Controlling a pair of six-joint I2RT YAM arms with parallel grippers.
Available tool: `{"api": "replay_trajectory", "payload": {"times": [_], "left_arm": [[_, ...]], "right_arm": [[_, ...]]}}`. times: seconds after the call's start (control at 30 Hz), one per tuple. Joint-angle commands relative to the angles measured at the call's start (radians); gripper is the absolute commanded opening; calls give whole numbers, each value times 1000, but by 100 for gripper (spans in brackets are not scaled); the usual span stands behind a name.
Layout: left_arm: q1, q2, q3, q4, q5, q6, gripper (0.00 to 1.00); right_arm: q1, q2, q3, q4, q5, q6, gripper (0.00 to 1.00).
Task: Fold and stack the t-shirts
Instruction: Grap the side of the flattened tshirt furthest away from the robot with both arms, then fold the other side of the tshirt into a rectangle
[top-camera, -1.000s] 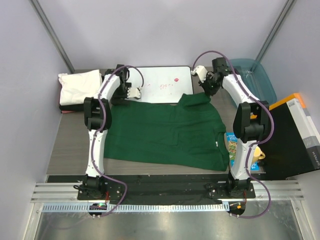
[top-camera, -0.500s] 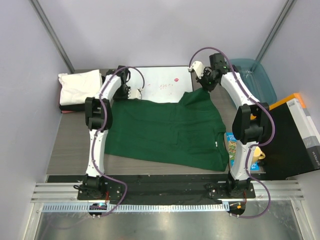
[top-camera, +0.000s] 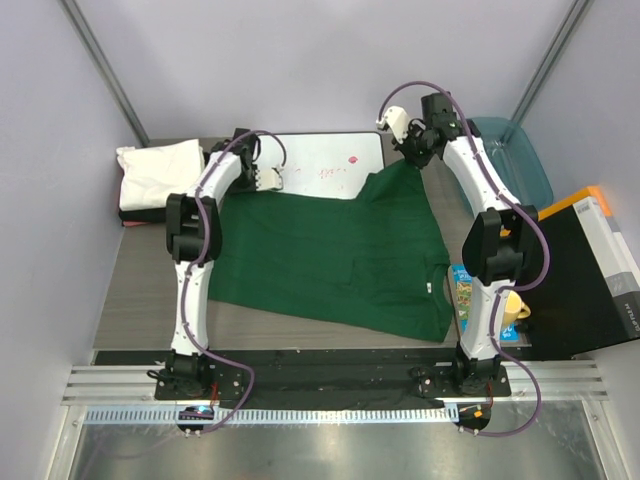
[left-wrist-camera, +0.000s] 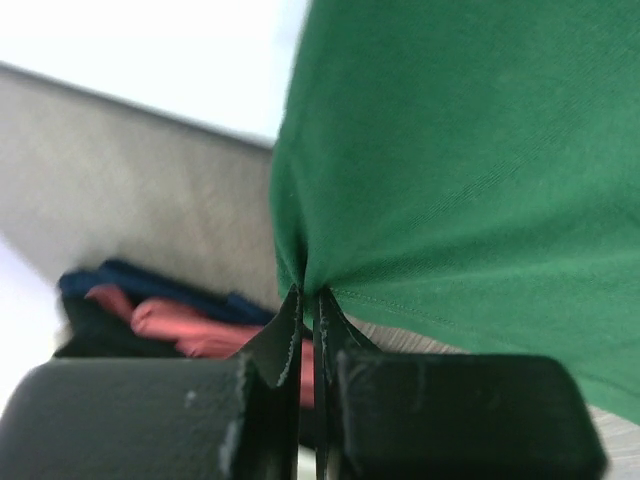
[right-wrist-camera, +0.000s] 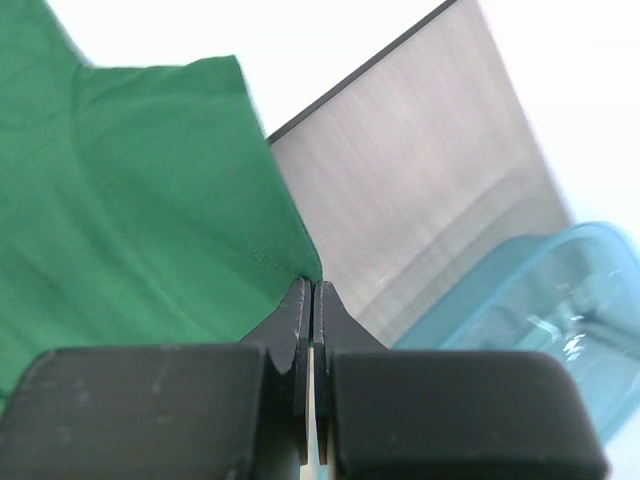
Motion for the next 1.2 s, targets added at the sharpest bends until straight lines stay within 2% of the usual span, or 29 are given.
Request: {"api": "replay_trajectory", "payload": {"times": [0.0,0.17,0.33,0.5,0.77,1.0,1.17], "left_arm": [[5,-113,0,99,-68,-59,0],[5,-144,-3,120,-118,-85,0],[8,-211,-75,100,-116,-85,0],[23,-291,-246,140,-113,-59,0],[46,-345,-349,180,-108,-13,0],[51,-391,-378,215,-99,23,0],[43,-438,-409,200,-78,29,0]], "right_arm": [[6,26,111,28,-11,4,1],[17,-17,100,-18,-48,6,1],[29,-124,-30,-95,-99,-9,1],[46,-238,-49,-277,-168,-19,1],[118,-351,-81,-549,-209,-55,1],[204,-466,-344,-601,-171,-95,1],[222,-537,-452,-598,-110,-111,1]]}}
